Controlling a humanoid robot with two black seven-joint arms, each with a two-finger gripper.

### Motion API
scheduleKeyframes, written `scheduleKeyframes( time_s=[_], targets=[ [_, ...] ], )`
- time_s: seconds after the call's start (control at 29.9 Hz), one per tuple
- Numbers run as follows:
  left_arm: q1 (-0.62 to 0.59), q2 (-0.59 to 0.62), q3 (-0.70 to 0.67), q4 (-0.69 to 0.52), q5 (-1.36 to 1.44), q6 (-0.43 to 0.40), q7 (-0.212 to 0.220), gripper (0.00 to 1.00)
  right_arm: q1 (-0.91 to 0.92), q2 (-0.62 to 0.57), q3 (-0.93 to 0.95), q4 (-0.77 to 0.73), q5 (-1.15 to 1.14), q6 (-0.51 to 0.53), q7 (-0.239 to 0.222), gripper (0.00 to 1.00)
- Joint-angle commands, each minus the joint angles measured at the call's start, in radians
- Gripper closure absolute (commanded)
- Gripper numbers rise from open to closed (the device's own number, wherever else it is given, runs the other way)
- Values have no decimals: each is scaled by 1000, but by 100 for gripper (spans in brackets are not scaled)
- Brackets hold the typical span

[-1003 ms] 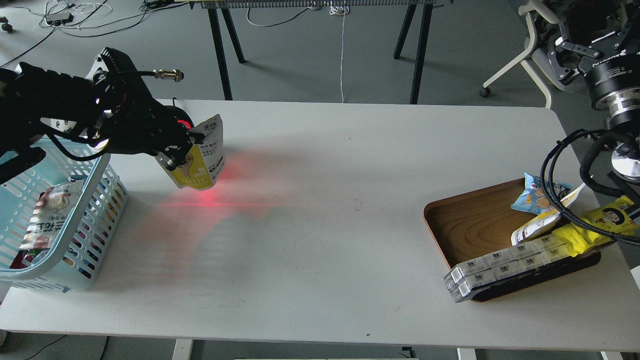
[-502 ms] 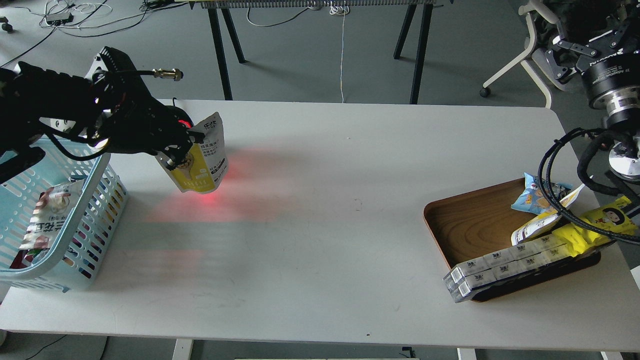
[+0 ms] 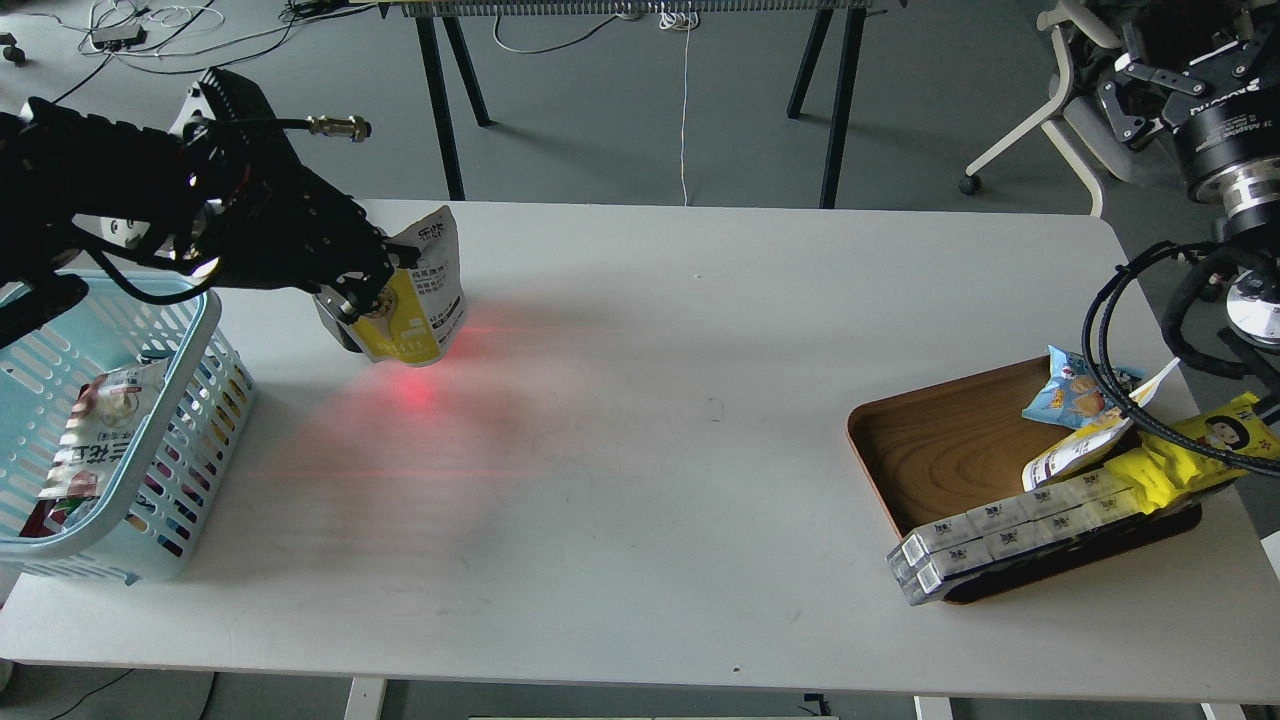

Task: Scan snack and place in basket
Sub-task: 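Lift the pouch with the left gripper and hold it before the scanner, then carry the pouch over the blue basket with the left gripper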

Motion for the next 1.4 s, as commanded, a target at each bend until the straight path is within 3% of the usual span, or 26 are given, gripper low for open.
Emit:
scheduleKeyframes(
  time_s=[0.0, 0.47, 0.67, 0.9, 1.24, 1.37],
  targets=[
    [-24, -9, 0, -1, 0, -1, 1, 100, 0, 0, 1, 0, 0, 0, 0, 1],
    [-39, -98, 1, 2, 0, -8, 13, 100, -6, -5, 3, -1, 0, 0, 0, 1],
    [-19, -129, 11, 28, 0, -9, 42, 100, -4, -3, 3, -1, 0, 0, 0, 1],
    [19, -111, 6, 17, 0, -3, 34, 100, -1, -6, 3, -1, 0, 0, 0, 1],
    [19, 98, -2, -151, 0, 0, 22, 100, -6, -2, 3, -1, 0, 0, 0, 1],
    [18, 208, -43, -196, 0, 2, -16, 100, -6, 1, 3, -6, 0, 0, 0, 1]
  ],
)
